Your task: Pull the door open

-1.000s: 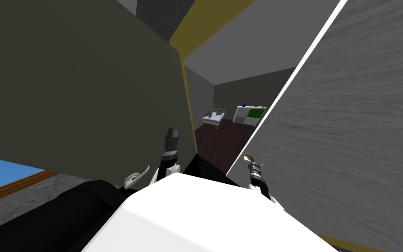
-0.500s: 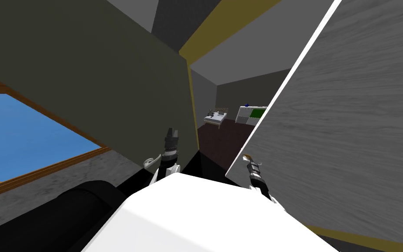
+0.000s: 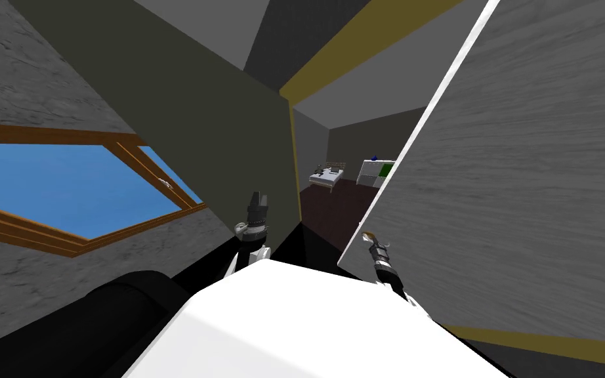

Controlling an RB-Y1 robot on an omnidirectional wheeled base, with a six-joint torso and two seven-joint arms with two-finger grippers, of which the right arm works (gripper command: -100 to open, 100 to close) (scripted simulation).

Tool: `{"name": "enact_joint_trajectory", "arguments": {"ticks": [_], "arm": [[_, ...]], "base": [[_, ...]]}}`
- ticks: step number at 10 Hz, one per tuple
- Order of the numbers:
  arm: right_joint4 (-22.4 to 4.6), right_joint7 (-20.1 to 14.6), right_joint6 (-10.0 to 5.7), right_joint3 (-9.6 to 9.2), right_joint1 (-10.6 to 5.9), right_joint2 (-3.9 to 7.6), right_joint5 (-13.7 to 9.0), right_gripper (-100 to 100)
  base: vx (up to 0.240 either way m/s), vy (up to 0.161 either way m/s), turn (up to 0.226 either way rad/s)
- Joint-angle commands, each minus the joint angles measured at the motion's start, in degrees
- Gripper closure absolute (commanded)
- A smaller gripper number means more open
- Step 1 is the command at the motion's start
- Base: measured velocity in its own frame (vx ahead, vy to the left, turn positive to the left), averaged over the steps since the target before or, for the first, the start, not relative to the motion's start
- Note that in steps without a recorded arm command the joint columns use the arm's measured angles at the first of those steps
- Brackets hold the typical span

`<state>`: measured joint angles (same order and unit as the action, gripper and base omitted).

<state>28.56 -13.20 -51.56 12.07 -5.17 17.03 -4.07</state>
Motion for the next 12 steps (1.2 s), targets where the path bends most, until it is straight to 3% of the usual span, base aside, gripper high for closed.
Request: {"name": "enact_joint_trajectory", "arguments": {"ticks": [1, 10, 11, 12], "arm": [[-0.2, -0.5, -0.43, -0.60, 0.01, 0.33, 0.2, 100], [-1.6, -4.0, -3.14, -4.35, 0.10, 2.38, 1.7, 100], [-1.3, -3.8, -2.71, -4.15, 0.27, 2.23, 1.6, 100], [-1.2, -4.9, -3.67, -5.15, 1.01, 2.68, 2.3, 100]], "base": [[-0.150, -0.031, 0.117], [-0.221, -0.033, 0.116], [-0.104, -0.029, 0.038], [-0.155, -0.008, 0.093]]}}
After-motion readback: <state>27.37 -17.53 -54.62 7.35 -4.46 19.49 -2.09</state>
